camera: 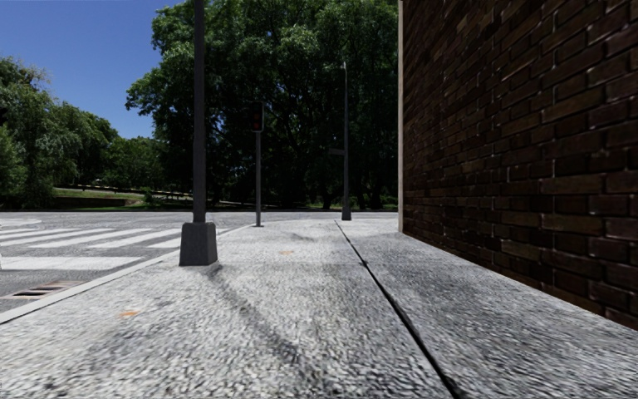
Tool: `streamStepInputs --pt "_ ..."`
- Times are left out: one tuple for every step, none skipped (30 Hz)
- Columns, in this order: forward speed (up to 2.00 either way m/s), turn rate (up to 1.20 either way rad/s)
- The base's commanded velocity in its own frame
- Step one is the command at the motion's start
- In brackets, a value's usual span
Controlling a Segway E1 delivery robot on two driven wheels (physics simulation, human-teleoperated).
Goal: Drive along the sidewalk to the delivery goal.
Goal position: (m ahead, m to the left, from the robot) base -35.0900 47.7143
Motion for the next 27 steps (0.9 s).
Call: streamStepInputs --pt "2.0 0.0" --pt "2.0 0.0" --pt "2.0 0.0" --pt "2.0 0.0" --pt "2.0 0.0" --pt "2.0 0.0" --pt "2.0 0.0" --pt "2.0 0.0" --pt "2.0 0.0" --pt "2.0 0.0" --pt "2.0 0.0" --pt "2.0 0.0" --pt "2.0 0.0" --pt "2.0 0.0" --pt "2.0 0.0" --pt "2.0 0.0" --pt "2.0 0.0" --pt "2.0 0.0" --pt "2.0 0.0" --pt "2.0 0.0" --pt "2.0 0.0" --pt "2.0 0.0" --pt "2.0 0.0" --pt "2.0 0.0" --pt "2.0 0.0" --pt "2.0 0.0" --pt "2.0 0.0"
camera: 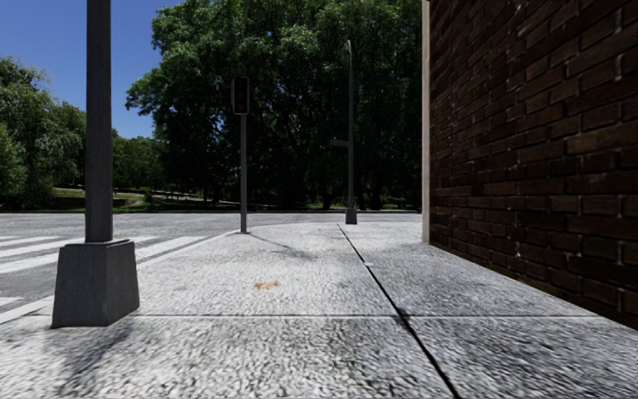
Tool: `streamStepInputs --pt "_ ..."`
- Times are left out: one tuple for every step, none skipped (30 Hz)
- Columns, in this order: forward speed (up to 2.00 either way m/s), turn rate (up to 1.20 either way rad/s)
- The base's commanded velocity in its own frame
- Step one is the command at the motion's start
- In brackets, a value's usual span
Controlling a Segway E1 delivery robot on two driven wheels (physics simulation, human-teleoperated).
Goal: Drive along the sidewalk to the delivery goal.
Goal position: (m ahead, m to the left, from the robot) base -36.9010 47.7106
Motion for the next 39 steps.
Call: streamStepInputs --pt "2.0 0.0" --pt "2.0 0.0" --pt "2.0 0.0" --pt "2.0 0.0" --pt "2.0 0.0" --pt "2.0 0.0" --pt "2.0 0.0" --pt "2.0 0.0" --pt "2.0 0.0" --pt "2.0 0.0" --pt "2.0 0.0" --pt "2.0 0.0" --pt "2.0 0.05" --pt "2.0 0.07" --pt "2.0 0.08" --pt "2.0 0.08" --pt "2.0 0.14" --pt "2.0 0.14" --pt "2.0 0.17" --pt "2.0 0.2" --pt "2.0 0.3" --pt "2.0 0.38" --pt "2.0 0.4" --pt "1.91 0.43" --pt "1.72 0.48" --pt "1.63 0.49" --pt "1.63 0.49" --pt "1.59 0.5" --pt "1.57 0.55" --pt "1.56 0.6" --pt "1.56 0.65" --pt "1.56 0.66" --pt "1.56 0.66" --pt "1.56 0.67" --pt "1.56 0.67" --pt "1.56 0.67" --pt "1.56 0.67" --pt "1.56 0.67" --pt "1.56 0.67"
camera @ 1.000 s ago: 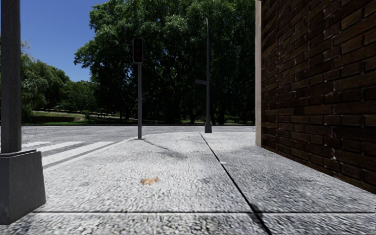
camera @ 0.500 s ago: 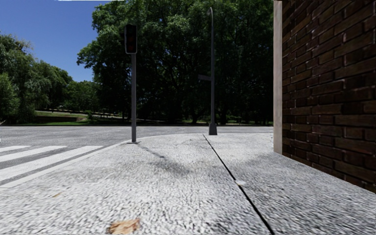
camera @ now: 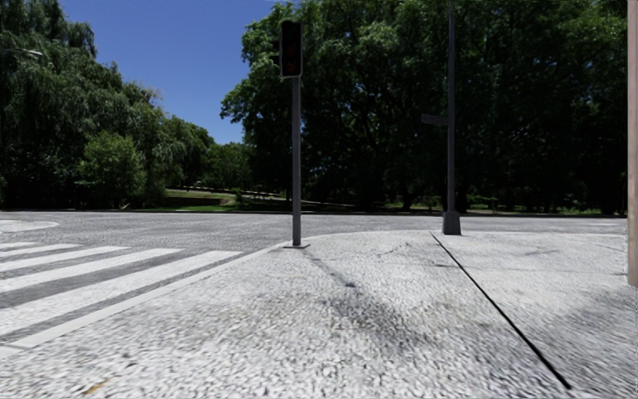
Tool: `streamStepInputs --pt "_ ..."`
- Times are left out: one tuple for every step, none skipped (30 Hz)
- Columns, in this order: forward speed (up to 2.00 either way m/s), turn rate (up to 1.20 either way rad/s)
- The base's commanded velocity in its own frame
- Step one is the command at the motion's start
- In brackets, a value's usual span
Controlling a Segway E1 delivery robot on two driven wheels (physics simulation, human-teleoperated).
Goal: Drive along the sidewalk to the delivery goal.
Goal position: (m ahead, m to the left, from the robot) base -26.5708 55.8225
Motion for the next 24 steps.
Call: streamStepInputs --pt "1.56 0.67" --pt "1.56 0.67" --pt "1.56 0.67" --pt "1.56 0.67" --pt "1.56 0.67" --pt "1.56 0.67" --pt "1.56 0.67" --pt "1.56 0.67" --pt "1.56 0.67" --pt "1.56 0.67" --pt "1.56 0.67" --pt "1.56 0.67" --pt "1.56 0.67" --pt "1.56 0.67" --pt "1.56 0.67" --pt "1.56 0.67" --pt "1.56 0.67" --pt "1.56 0.67" --pt "1.57 0.67" --pt "1.57 0.67" --pt "1.57 0.67" --pt "1.57 0.67" --pt "1.57 0.67" --pt "1.57 0.67"
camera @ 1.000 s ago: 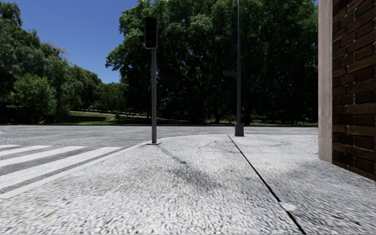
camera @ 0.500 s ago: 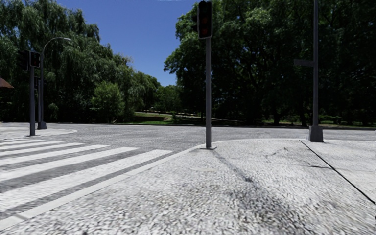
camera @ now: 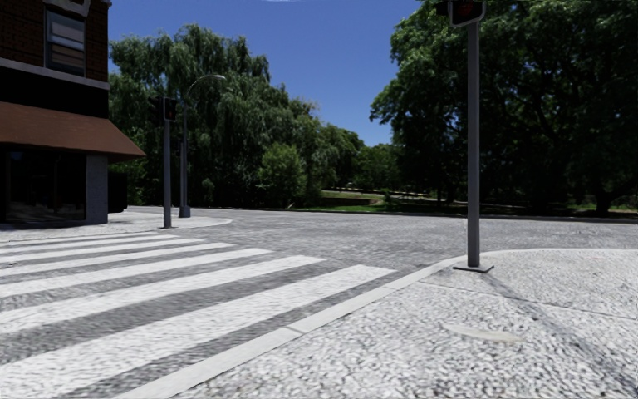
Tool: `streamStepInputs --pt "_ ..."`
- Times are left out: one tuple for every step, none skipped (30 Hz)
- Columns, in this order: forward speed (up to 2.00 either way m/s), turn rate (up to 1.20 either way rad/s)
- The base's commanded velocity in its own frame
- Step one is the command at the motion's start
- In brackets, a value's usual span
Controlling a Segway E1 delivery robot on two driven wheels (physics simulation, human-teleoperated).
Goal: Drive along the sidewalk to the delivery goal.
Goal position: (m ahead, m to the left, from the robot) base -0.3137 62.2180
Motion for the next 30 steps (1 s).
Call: streamStepInputs --pt "1.57 0.67" --pt "1.57 0.67" --pt "1.57 0.67" --pt "1.57 0.67" --pt "1.57 0.67" --pt "1.57 0.67" --pt "1.57 0.67" --pt "1.57 0.67" --pt "1.57 0.66" --pt "1.57 0.66" --pt "1.57 0.65" --pt "1.57 0.65" --pt "1.57 0.65" --pt "1.57 0.65" --pt "1.57 0.65" --pt "1.57 0.65" --pt "1.57 0.65" --pt "1.57 0.65" --pt "1.57 0.65" --pt "1.57 0.63" --pt "1.58 0.61" --pt "1.58 0.61" --pt "1.58 0.6" --pt "1.58 0.6" --pt "1.58 0.6" --pt "1.58 0.6" --pt "1.58 0.6" --pt "1.58 0.6" --pt "1.58 0.6" --pt "1.58 0.6"
